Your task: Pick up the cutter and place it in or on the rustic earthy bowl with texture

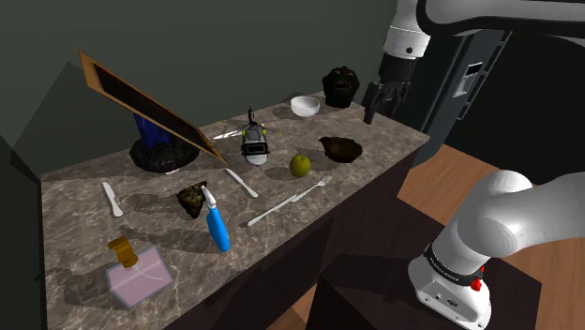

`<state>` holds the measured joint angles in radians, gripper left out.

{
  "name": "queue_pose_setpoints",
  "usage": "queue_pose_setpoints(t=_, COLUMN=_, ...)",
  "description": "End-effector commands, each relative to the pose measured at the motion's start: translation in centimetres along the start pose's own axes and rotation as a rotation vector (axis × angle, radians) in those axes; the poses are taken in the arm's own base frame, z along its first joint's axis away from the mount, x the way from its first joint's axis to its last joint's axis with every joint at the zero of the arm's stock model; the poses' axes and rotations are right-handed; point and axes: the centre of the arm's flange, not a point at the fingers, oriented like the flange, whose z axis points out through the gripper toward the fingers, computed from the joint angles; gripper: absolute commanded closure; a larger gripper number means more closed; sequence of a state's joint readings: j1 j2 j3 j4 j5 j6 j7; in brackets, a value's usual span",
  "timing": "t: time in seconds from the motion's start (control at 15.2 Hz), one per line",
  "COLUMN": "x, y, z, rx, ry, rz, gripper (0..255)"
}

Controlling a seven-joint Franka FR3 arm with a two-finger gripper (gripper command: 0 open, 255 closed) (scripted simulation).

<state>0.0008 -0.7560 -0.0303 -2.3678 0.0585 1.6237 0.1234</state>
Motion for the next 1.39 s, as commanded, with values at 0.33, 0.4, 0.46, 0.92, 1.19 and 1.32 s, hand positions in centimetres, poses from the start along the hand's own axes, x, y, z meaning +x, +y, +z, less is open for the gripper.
queue_pose_setpoints(t=0.33, x=0.4, y=-4.0, z=5.3, rx=-0.004, ry=0.003, rz=0.197, gripper=0)
queue_pose_setpoints(t=0.4, x=0.6, y=-4.8, z=6.3, rx=-0.005, ry=0.004, rz=0.236, gripper=0)
queue_pose_setpoints(t=0.46, x=0.8, y=-5.6, z=7.4, rx=-0.006, ry=0.004, rz=0.275, gripper=0)
queue_pose_setpoints(t=0.92, x=3.1, y=-10.7, z=14.8, rx=-0.012, ry=0.009, rz=0.550, gripper=0)
queue_pose_setpoints(t=1.19, x=5.1, y=-13.3, z=19.0, rx=-0.015, ry=0.011, rz=0.708, gripper=0)
queue_pose_setpoints(t=1.32, x=6.2, y=-14.4, z=21.1, rx=-0.017, ry=0.012, rz=0.786, gripper=0)
